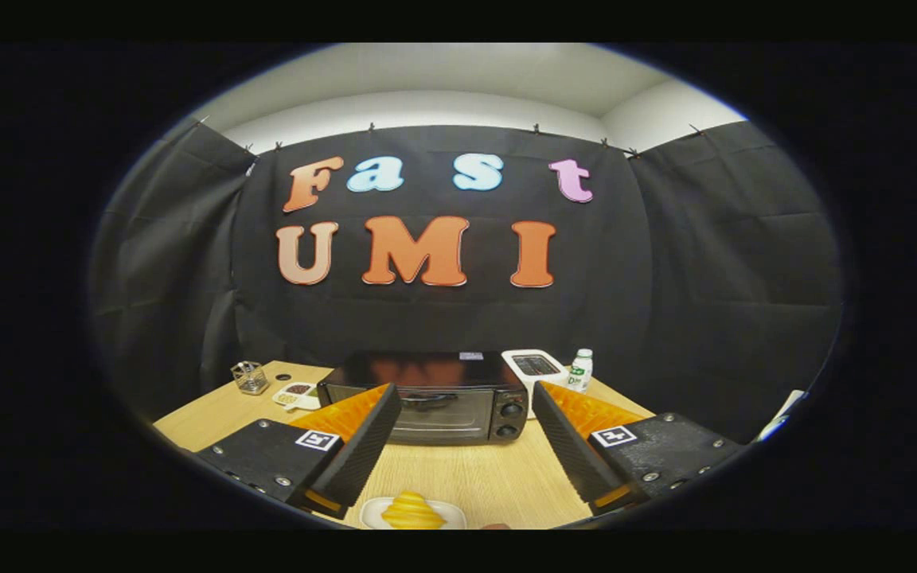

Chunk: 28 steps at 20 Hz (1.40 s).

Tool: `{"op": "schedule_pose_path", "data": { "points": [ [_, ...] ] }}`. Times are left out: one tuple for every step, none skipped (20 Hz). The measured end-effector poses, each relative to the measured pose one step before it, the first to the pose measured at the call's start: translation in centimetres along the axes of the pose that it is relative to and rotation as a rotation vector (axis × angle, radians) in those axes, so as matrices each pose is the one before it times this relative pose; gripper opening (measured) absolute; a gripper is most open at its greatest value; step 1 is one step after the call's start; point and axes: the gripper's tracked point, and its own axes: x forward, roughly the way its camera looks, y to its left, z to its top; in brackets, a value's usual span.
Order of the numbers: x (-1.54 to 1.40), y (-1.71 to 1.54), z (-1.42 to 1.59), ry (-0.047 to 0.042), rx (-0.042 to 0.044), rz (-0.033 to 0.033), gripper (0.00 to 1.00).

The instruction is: Open the toaster oven, put the food inside, and close the toaster oven door.

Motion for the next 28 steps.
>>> {"op": "schedule_pose_path", "data": {
  "points": [
    [0.033,0.023,-0.093,0.00088,0.00089,0.00208,0.99],
    [0.104,0.043,-0.028,0.00148,0.0015,0.00195,0.99],
    [-0.073,-0.014,-0.072,0.00115,0.00289,0.00099,0.99],
    [-0.02,0.003,-0.003,0.00199,0.00238,0.00109,0.99],
    [-0.067,0.008,0.043,-0.00019,0.00111,-0.00055,0.99],
    [0.041,-0.036,0.083,-0.00135,-0.00098,-0.00157,0.99],
    [-0.018,-0.053,-0.119,-0.00074,-0.00161,-0.00086,0.99],
    [-0.011,-0.056,-0.072,0.00101,-0.00129,0.00008,0.99],
    [-0.034,0.063,-0.088,0.00208,0.00019,0.00179,0.99],
    [0.092,0.144,0.002,0.00168,0.001,0.00277,0.99],
    [-0.092,0.032,-0.039,0.00077,0.00069,0.0016,0.99],
    [0.061,0.068,0.038,-0.0008,-0.00123,0.00026,0.99],
    [0.05,-0.005,-0.001,0.00019,-0.00191,-0.0007,0.99],
    [0.134,0.089,-0.11,0.0025,-0.00166,0.00017,0.99],
    [0.218,0.096,-0.187,0.00503,0.00019,0.00057,0.99],
    [0.165,0.161,-0.165,0.00566,0.00168,0.00157,0.99],
    [0.222,0.172,-0.189,0.00599,0.00133,0.0024,0.99],
    [0.303,0.232,-0.064,0.00306,-0.00296,0.00153,0.99],
    [0.392,0.077,-0.222,0.00547,-0.00511,-0.00231,0.99],
    [0.344,0.132,-0.197,0.00658,-0.00525,0.00026,0.99],
    [0.34,0.249,-0.202,0.00413,-0.00314,0.0019,0.99],
    [0.49,0.237,-0.097,0.00418,-0.00173,0.00219,0.99],
    [0.557,0.2,-0.267,0.00879,0.00254,0.00093,0.99],
    [0.44,0.224,-0.296,0.01207,0.00983,0.00339,0.99],
    [0.505,0.507,-0.284,0.00964,0.01147,0.01052,0.99],
    [0.714,0.559,-0.144,0.011,0.00613,0.00903,0.99],
    [0.639,0.41,-0.22,0.01083,-0.00136,0.0071,0.99],
    [0.754,0.52,-0.028,0.00994,-0.0048,0.00815,0.99]
  ]
}}
